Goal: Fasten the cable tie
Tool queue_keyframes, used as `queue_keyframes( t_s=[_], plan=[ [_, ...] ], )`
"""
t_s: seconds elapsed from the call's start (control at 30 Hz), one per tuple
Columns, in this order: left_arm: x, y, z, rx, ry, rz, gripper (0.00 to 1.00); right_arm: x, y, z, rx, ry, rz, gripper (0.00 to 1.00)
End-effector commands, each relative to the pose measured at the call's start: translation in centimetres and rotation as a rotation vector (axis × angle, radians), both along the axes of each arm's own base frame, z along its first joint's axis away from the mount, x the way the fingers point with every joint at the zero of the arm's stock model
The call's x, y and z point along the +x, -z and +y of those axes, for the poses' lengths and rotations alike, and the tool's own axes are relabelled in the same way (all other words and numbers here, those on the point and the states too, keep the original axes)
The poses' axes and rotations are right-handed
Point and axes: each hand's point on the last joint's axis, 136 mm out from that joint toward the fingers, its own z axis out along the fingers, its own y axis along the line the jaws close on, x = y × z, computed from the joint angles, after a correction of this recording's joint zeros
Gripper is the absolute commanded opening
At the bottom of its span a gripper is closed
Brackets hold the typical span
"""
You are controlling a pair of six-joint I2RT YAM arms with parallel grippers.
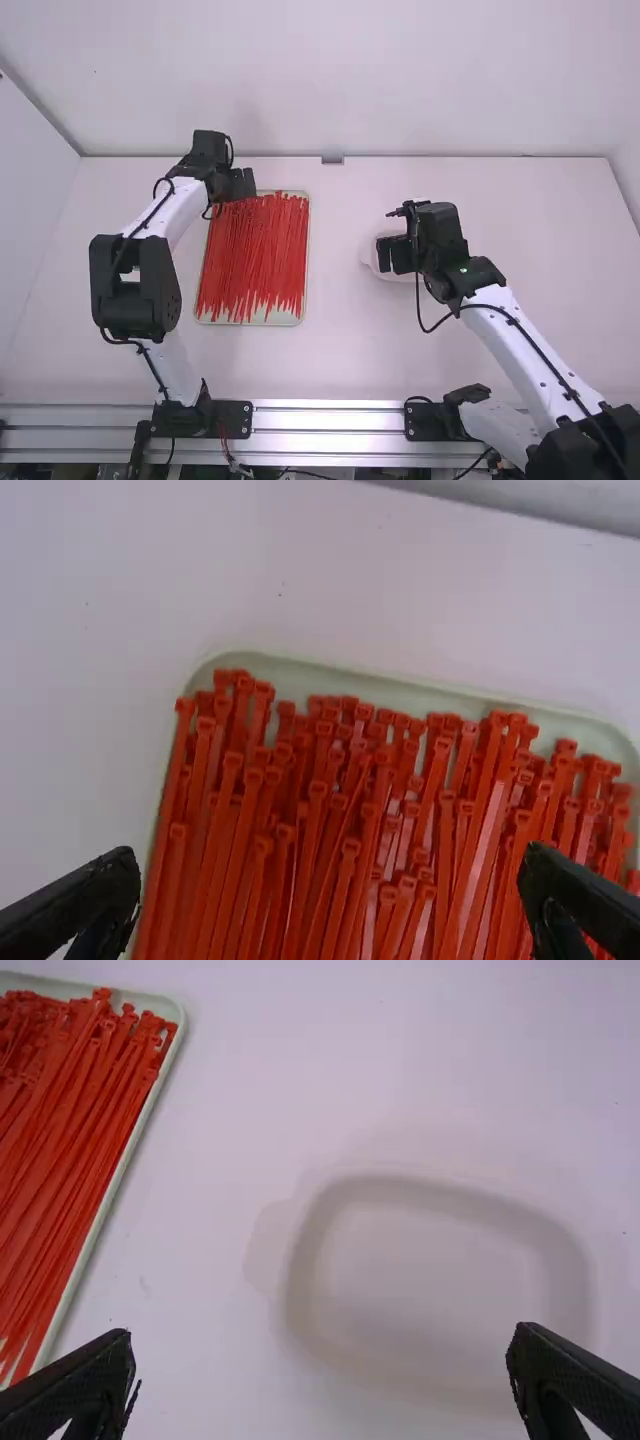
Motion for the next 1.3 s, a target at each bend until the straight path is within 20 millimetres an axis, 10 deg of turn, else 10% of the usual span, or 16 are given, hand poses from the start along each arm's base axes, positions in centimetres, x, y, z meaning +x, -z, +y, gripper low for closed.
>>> queue_keyframes(
  t_s=[0.0, 0.47, 0.97, 1.27],
  plan=[
    [0.9, 0.2, -0.3, -0.005, 0.005, -0.011, 0.99, -0.1, 0.3, 0.2, -0.003, -0.005, 0.010, 0.99],
    [2.1, 5.2, 1.4, 0.042, -0.082, 0.034, 1.00, -0.1, 0.3, 0.2, -0.004, -0.005, 0.010, 0.99],
    [3.1, 7.5, 2.5, 0.069, -0.124, 0.021, 0.40, 0.0, 0.3, 0.2, -0.004, -0.007, 0.006, 0.99],
    [3.2, 8.2, 3.7, 0.084, -0.128, 0.027, 0.31, 0.0, 0.3, 0.2, -0.004, -0.007, 0.005, 0.99]
  ],
)
